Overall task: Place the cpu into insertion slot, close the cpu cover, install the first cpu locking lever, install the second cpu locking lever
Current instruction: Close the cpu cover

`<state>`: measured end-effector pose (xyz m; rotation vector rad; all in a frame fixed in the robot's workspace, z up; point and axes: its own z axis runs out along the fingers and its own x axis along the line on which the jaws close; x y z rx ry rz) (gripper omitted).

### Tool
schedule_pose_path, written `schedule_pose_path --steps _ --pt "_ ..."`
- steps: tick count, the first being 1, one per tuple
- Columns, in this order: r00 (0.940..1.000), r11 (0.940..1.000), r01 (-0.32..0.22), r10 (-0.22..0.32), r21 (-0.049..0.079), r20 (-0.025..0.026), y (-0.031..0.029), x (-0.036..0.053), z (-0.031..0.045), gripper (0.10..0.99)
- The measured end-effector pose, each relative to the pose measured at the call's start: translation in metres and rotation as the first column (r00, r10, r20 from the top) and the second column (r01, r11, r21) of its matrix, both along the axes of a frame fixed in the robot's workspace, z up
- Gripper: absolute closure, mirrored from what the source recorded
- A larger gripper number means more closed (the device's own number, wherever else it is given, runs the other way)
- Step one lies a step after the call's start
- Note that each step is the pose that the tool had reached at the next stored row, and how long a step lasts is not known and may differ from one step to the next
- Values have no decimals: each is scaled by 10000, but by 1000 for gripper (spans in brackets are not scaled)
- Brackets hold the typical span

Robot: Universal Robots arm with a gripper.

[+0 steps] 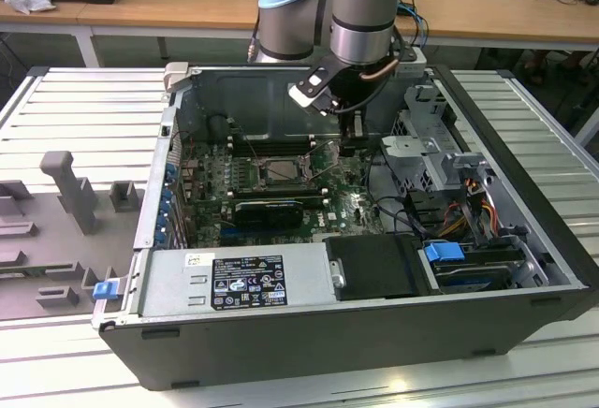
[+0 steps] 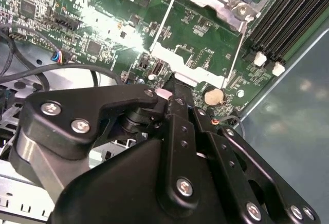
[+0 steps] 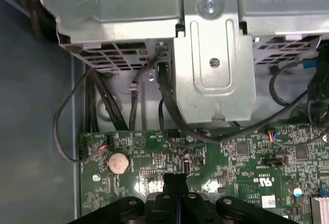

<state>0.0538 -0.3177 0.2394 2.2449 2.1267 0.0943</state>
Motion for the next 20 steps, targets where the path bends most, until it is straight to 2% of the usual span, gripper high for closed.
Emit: schedule_pose_path --steps 5,17,20 --pt "10000 10000 1 -1 24 0 0 -133 0 980" --pt "10000 10000 1 -1 25 0 0 -216 0 980" --pt "10000 10000 0 0 24 0 0 -264 0 980"
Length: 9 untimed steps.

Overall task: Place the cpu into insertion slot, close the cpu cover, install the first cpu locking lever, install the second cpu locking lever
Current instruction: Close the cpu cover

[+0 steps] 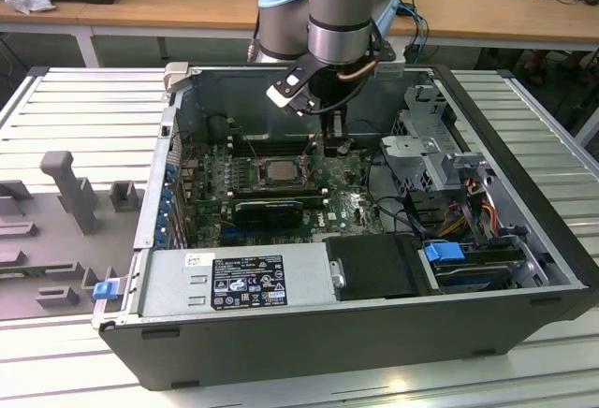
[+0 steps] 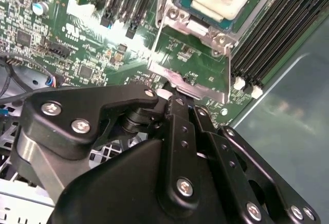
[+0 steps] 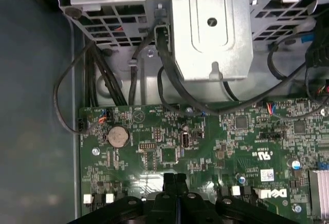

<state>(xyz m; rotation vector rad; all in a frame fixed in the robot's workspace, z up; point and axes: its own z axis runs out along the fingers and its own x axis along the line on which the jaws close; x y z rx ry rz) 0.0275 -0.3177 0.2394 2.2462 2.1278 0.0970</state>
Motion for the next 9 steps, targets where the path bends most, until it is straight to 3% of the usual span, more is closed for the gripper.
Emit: schedule_pose_path --steps 9 --pt "10000 10000 2 -2 0 0 0 -255 0 980"
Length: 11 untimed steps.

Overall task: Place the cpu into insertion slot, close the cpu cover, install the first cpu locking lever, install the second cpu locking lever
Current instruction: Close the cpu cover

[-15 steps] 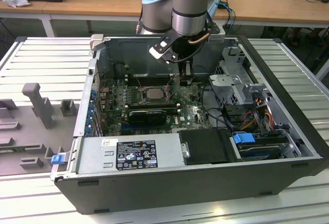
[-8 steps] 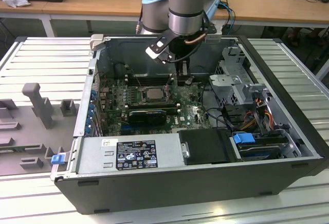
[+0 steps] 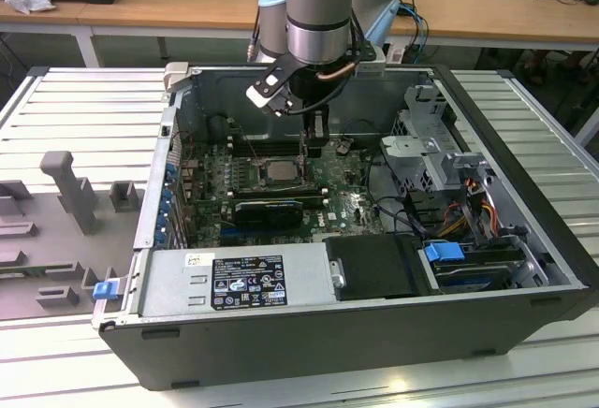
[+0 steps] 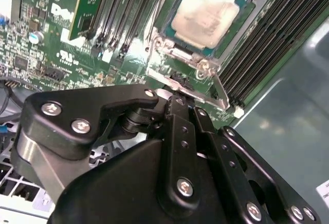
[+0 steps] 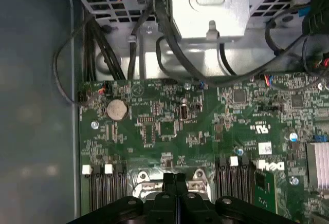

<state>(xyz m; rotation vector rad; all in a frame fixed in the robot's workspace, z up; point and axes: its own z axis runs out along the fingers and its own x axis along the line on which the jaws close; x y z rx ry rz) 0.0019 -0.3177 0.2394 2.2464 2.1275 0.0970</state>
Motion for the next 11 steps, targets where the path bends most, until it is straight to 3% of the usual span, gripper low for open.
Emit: schedule_pose_path --steps 11 --pt "10000 10000 -1 1 0 0 0 -63 0 980"
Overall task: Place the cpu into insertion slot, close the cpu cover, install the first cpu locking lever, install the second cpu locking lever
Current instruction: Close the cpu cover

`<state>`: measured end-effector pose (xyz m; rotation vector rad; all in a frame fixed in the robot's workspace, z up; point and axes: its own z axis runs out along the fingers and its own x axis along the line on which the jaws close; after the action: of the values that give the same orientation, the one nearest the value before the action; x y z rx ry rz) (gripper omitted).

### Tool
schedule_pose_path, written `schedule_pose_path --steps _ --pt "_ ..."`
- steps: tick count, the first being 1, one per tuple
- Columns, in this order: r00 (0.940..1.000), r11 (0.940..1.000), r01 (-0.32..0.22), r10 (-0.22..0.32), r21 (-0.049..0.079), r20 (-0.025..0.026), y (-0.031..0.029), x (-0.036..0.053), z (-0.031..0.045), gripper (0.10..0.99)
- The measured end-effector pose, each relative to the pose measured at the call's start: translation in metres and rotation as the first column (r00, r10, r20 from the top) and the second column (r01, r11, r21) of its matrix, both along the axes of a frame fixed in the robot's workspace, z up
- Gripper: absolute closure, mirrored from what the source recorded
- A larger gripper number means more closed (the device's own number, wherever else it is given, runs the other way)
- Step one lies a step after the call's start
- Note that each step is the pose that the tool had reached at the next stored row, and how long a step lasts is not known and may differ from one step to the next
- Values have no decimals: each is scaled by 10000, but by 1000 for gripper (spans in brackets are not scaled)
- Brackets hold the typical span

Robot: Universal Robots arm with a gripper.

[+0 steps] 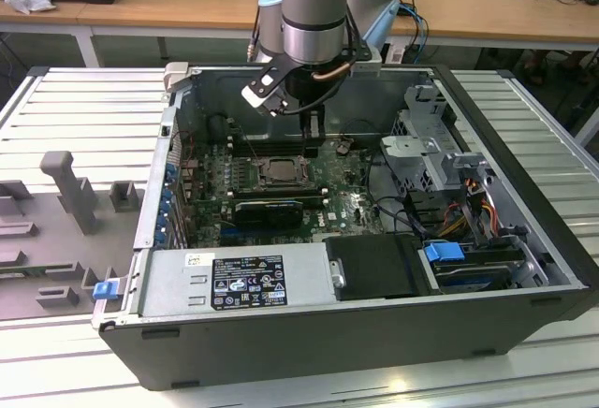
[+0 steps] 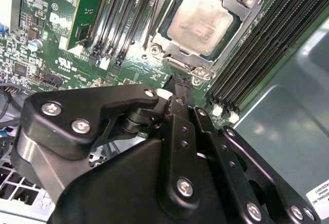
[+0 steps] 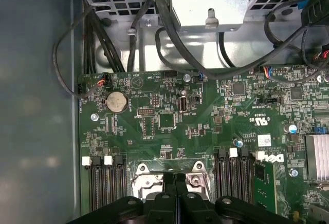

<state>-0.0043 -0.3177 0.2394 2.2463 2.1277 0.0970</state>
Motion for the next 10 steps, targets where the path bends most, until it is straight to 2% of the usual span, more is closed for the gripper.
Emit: schedule_pose_path --steps 10 --pt "10000 10000 0 0 1 0 0 -26 0 980"
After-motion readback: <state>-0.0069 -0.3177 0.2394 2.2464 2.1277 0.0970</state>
